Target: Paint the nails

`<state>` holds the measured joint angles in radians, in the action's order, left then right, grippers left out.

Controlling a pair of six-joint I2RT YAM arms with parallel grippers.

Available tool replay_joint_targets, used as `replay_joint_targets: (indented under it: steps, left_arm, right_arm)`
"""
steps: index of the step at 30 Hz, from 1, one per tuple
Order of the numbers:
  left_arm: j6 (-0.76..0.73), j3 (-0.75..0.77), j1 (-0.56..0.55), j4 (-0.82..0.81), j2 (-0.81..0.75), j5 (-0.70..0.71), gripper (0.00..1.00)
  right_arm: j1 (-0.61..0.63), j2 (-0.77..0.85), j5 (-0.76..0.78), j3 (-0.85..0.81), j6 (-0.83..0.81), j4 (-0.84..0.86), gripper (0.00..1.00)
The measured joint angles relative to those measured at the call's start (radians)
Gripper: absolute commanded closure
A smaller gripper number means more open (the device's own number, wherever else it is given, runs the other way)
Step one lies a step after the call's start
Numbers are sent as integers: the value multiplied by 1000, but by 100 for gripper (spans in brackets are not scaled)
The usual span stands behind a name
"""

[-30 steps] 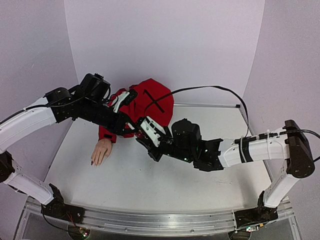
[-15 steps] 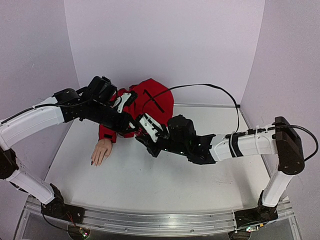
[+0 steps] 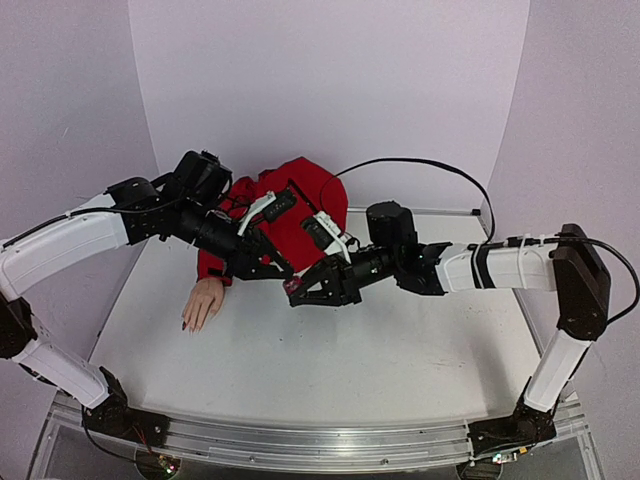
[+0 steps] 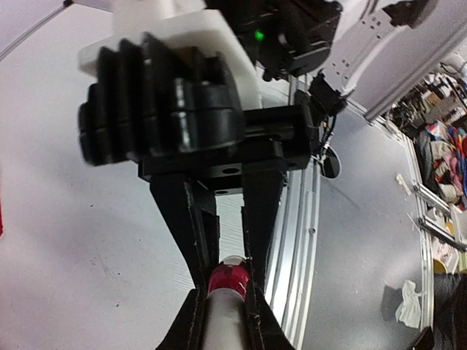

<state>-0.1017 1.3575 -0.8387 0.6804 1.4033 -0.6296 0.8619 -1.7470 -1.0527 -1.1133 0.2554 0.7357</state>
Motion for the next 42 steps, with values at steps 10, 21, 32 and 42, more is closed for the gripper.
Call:
replay_joint_targets:
  steps: [10, 21, 32, 42]
  left_arm:
    - [-60, 4, -10, 40, -43, -49, 57]
    - [69, -57, -39, 61, -254, 147, 15]
    - [525, -173, -39, -256, -331, 476, 12]
    - [603, -177, -40, -428, -209, 547, 23]
  right_arm:
    - [16, 36, -3, 35, 39, 63, 100]
    - [1, 179, 250, 66, -82, 154, 100]
    - [145, 185, 902, 118, -208, 123, 100]
    - [251, 131, 1265, 32, -309, 84, 100]
